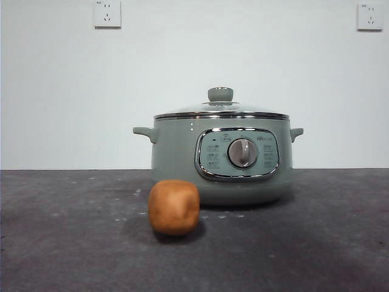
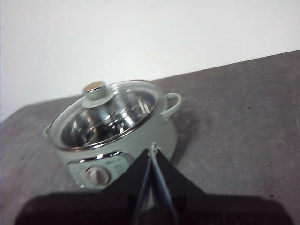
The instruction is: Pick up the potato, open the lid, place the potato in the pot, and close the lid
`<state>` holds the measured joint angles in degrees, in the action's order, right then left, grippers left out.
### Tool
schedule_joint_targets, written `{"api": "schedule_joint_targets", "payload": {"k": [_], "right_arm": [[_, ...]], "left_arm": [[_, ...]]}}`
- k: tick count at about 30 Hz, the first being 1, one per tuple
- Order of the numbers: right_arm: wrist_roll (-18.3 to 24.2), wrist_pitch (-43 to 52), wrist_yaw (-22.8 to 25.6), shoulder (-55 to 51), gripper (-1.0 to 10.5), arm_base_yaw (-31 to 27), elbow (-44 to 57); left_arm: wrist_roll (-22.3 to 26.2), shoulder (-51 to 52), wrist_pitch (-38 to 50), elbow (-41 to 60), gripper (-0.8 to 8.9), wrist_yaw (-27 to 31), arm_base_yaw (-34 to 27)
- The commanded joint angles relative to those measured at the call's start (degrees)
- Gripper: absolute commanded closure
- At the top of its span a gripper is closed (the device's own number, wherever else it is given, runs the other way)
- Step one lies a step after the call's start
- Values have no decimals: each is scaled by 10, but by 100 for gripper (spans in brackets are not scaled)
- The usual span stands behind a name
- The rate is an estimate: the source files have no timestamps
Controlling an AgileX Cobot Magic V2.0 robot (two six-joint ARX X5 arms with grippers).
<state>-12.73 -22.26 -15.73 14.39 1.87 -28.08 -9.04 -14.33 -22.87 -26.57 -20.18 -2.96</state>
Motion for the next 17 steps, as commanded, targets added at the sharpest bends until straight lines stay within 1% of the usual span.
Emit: {"api": "schedule_joint_targets", "payload": {"k": [1,6,10,14,17], "right_arm": [[58,-52,-18,45,958,0,-70],[115,-140,-37,113,958,0,-170],[143,-206,-54,159,958,0,-236],[147,-241,-55,185,958,0,-271],[150,-247,-55,196,958,0,-285]], "left_arm": [[8,-33,-29,-52,820,-17,-1],[40,-92,-99,-141,820,-59,-1],[60,-132,-162,-207,820,-71,-1],[75,-154,-201,-243,820,-75,-1],[78,-162,-212,-253,820,-75,-1]]}}
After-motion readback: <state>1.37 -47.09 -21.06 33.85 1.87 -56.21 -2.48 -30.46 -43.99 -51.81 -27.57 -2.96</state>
